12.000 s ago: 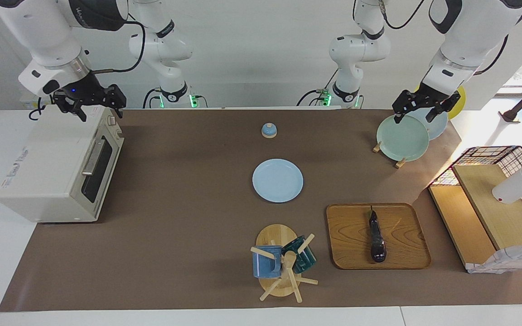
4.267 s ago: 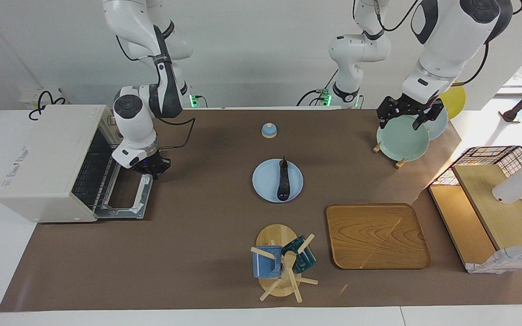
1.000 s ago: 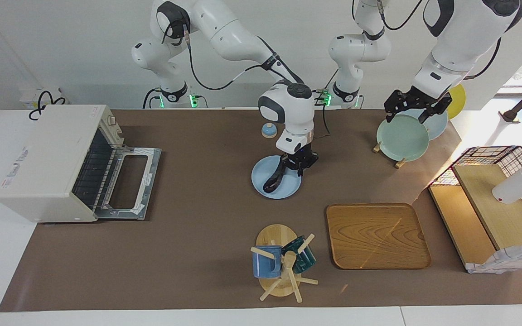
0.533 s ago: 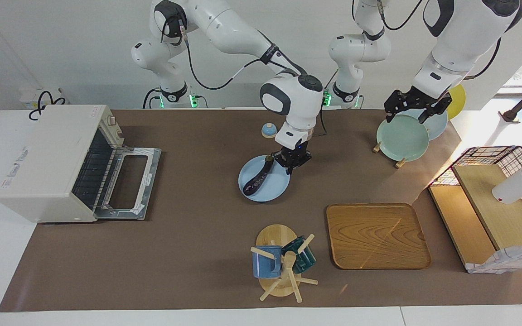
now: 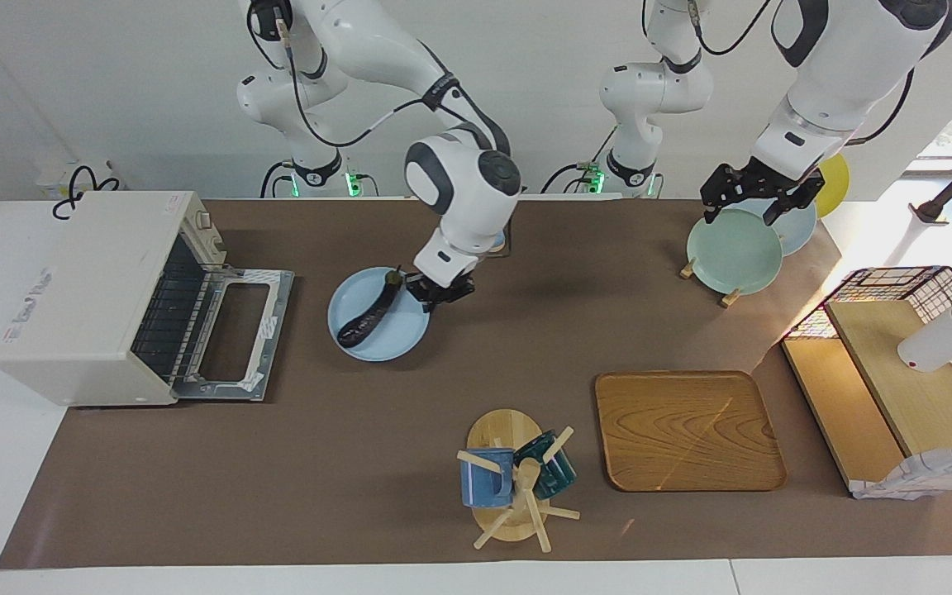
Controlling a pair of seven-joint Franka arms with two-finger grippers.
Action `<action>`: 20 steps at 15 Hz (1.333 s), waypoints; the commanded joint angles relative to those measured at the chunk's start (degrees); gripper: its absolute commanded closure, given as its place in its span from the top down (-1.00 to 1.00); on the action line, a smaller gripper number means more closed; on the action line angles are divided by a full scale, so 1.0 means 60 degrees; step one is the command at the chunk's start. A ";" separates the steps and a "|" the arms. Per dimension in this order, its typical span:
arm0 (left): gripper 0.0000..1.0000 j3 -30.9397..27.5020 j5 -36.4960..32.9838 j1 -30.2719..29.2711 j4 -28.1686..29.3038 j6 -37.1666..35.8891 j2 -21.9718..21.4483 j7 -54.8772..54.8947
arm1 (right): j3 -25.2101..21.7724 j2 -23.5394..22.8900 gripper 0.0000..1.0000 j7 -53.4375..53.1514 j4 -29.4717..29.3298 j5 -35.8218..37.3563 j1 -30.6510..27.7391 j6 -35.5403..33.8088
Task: Put eggplant into oven
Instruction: 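Carry the eggplant with the right gripper into the open oven, then release the eggplant inside the oven and withdraw the right gripper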
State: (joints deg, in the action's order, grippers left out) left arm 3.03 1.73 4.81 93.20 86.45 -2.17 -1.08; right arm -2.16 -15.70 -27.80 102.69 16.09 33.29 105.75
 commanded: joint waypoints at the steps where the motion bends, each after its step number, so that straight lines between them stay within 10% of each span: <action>1: 1.00 0.0008 0.0019 -0.0084 -0.0079 -0.0111 0.0024 0.0078 | 0.0154 0.2159 -1.00 0.1566 0.2422 0.0219 -0.1426 0.0551; 10: 1.00 0.0008 0.0019 -0.0084 -0.0079 -0.0111 0.0024 0.0078 | 0.0169 0.2924 -1.00 0.6460 0.3626 0.0293 -0.5442 0.1782; 20: 1.00 0.0008 0.0019 -0.0084 -0.0079 -0.0111 0.0024 0.0078 | 0.0169 0.3364 -0.91 0.6611 0.4961 0.0190 -0.6017 0.2853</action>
State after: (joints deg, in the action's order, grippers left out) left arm 3.03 1.73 4.81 93.20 86.45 -2.16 -1.08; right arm -1.80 2.83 11.64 129.48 17.11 -1.49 121.35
